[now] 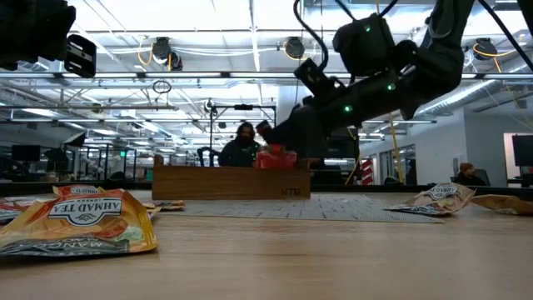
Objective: Pick & Place Tea
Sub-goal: Put the red tea bag into the wooden organizer
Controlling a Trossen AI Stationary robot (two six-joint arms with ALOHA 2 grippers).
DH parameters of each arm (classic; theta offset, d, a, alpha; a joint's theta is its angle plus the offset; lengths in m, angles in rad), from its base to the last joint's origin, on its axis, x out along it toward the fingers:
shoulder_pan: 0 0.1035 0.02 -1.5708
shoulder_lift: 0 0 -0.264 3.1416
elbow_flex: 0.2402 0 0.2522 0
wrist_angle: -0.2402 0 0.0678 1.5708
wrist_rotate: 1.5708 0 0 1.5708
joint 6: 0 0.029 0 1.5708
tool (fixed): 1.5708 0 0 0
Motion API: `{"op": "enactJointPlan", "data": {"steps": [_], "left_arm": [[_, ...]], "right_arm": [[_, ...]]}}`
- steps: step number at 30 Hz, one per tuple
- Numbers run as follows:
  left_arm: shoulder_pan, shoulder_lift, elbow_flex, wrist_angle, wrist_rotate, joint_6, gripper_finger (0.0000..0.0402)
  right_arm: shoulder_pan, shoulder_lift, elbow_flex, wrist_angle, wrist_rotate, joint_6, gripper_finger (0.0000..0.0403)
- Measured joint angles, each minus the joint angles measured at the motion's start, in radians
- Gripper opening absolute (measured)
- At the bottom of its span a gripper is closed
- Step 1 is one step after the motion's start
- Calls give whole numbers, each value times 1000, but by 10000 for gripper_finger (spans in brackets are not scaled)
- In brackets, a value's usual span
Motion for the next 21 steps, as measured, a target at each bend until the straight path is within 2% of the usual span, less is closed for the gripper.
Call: {"op": "enactJointPlan", "data": {"steps": [4,10,14,21], "left_arm": [[0,0,0,0,0,0,35],[0,0,0,0,0,0,35],[0,0,0,0,0,0,35],[0,0,0,0,0,0,35]], "right_arm": [[26,0,9,28,162,14,13],[41,51,92,-124,409,146,10],[77,145,180,-124,440,175,9],[122,262,331,-126,629,64,9]]}}
